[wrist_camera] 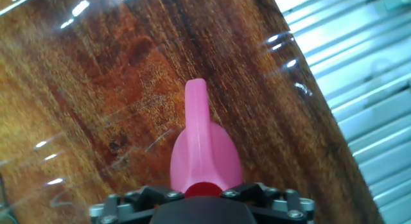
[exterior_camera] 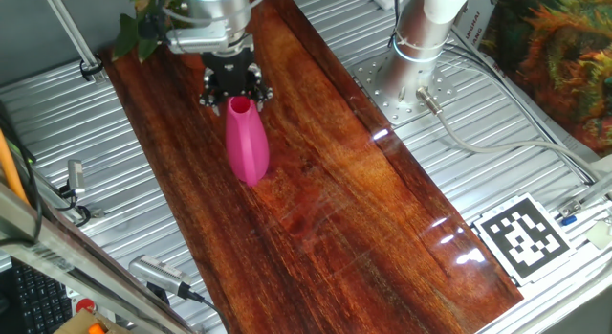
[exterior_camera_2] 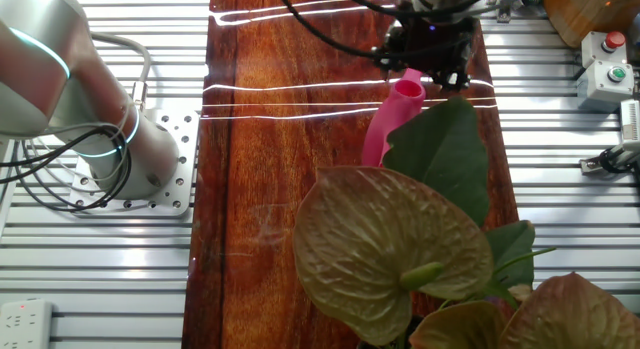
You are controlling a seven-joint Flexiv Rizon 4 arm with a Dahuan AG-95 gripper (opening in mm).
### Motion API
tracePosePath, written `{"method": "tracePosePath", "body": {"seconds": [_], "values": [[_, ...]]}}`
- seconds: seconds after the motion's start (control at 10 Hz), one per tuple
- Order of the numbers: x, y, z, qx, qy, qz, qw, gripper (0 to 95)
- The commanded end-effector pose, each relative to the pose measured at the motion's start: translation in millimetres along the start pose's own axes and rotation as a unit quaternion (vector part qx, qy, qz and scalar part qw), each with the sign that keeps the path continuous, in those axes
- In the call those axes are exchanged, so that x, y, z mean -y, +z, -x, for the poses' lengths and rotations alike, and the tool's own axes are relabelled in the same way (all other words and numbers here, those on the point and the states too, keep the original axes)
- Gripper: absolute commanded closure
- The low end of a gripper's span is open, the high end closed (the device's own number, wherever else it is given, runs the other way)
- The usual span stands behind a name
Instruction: Water the plant
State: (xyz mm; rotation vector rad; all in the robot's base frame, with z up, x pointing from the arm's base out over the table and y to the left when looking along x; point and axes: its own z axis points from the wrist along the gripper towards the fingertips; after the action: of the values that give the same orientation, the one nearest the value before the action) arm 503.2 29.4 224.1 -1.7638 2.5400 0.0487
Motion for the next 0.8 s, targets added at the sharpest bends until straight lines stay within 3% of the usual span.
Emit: {"method": "tracePosePath", "body": {"seconds": [0.1,0.8], "values": [[-1.9,4.8,-1.2,0.003,0.003,-0.008,1.0000,19.0],[-3.1,14.4,-3.0,0.009,-0.020,-0.024,0.9995,19.0]]}}
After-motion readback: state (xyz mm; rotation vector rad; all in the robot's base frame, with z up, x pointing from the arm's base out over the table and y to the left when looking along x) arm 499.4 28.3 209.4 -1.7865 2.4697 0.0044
